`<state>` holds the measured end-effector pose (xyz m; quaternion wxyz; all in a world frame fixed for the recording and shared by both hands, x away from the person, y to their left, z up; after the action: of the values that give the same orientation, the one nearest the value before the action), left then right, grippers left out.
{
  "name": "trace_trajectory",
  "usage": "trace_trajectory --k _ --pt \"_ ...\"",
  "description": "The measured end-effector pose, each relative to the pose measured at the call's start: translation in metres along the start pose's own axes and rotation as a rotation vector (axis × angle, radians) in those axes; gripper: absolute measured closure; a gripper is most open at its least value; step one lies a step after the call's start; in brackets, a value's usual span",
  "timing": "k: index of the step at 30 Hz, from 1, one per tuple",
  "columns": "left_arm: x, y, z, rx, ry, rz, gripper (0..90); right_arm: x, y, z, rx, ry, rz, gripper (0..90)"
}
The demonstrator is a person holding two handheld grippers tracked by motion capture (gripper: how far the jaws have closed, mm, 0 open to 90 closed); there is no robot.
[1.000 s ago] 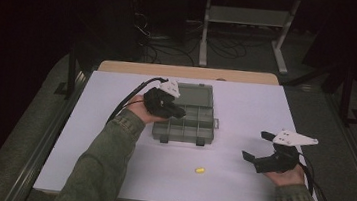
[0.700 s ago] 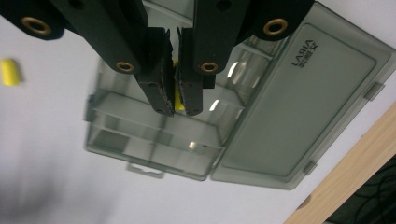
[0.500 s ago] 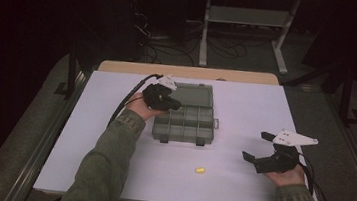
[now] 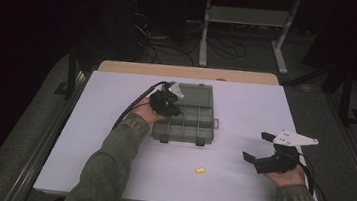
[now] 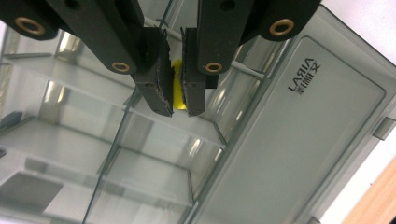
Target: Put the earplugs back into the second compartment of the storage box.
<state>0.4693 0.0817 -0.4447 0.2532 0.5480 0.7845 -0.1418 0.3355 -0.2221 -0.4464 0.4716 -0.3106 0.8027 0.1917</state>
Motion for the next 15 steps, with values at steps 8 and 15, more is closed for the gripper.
trace_trajectory --k 8,15 --pt "-0.001 -0.001 -0.004 0.003 -0.011 0.005 70.1 0.001 0.0 0.0 -0.002 0.005 0.003 0.0" --pt "-0.008 -0.004 -0.019 0.057 -0.097 -0.045 47.0 0.001 0.0 0.001 -0.001 0.008 0.001 0.0"
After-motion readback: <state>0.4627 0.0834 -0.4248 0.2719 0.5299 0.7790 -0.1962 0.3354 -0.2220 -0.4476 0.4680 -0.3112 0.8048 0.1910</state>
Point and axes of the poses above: each handheld gripper's, and its own axes: z roughly forward along the jaws, x roughly out of its underside, y roughly to its left, the point moved 6 cm from there along z, roughly forward along the jaws, and after that the axes turned 4 degrees about x, right-handed, at the moved point
